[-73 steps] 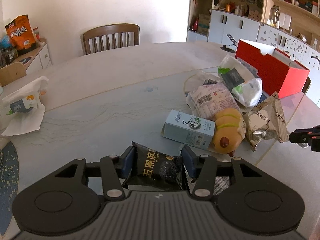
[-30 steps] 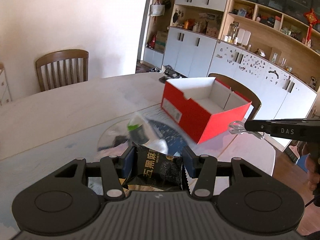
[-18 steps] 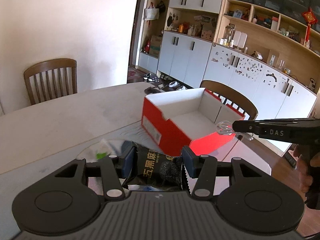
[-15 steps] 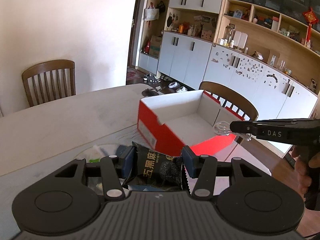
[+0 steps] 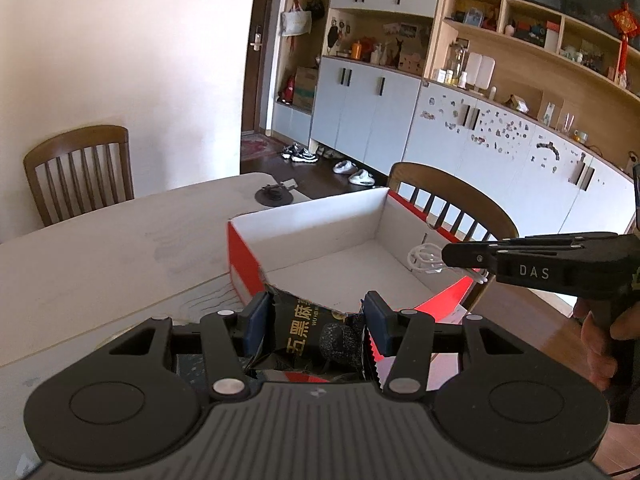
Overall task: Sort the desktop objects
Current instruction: 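Carry the black bag and white cable over the red shoebox with both tools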
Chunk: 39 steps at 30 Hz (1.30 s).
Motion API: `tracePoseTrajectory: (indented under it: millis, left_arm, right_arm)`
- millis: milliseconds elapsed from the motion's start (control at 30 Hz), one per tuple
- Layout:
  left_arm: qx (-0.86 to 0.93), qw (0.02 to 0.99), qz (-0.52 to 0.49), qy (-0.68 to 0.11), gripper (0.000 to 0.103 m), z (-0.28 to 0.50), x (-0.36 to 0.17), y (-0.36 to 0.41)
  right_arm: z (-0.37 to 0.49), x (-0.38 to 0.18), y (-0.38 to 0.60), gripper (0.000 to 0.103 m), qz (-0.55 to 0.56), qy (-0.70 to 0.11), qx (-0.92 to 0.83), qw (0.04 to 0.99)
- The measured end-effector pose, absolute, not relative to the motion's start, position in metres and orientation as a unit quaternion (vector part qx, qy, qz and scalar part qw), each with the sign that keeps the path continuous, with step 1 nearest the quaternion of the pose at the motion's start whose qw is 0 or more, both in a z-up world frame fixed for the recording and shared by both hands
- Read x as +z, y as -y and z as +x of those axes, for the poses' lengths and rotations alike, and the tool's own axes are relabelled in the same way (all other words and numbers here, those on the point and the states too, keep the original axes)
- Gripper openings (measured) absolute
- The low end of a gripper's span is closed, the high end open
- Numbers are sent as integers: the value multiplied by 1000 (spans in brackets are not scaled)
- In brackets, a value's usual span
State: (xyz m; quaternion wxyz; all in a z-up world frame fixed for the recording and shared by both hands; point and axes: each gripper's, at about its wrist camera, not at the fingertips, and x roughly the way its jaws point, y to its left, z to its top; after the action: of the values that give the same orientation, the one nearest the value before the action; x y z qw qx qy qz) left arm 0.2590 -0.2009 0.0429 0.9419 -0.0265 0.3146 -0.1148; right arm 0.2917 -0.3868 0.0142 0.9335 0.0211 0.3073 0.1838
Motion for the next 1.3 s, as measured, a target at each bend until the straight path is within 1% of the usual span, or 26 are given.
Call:
tracePoseTrajectory:
  millis: [533, 1000, 1167, 1300]
  left_arm:
    - [-138, 925, 17, -355, 50, 339, 21, 243]
    - [-157, 904, 59, -392, 51, 400, -12, 260]
    - [-173, 889, 86, -415, 51, 421, -27, 273]
    - [-185, 867, 98, -452, 51, 438, -43, 279]
  right_arm:
    - [347, -6, 423, 7, 25, -331, 168, 928]
    - [395, -35, 418, 7, 10, -373, 168, 912]
    - [404, -50, 416, 7, 3, -388, 168, 906]
    - [413, -63, 420, 7, -1, -399, 164, 902]
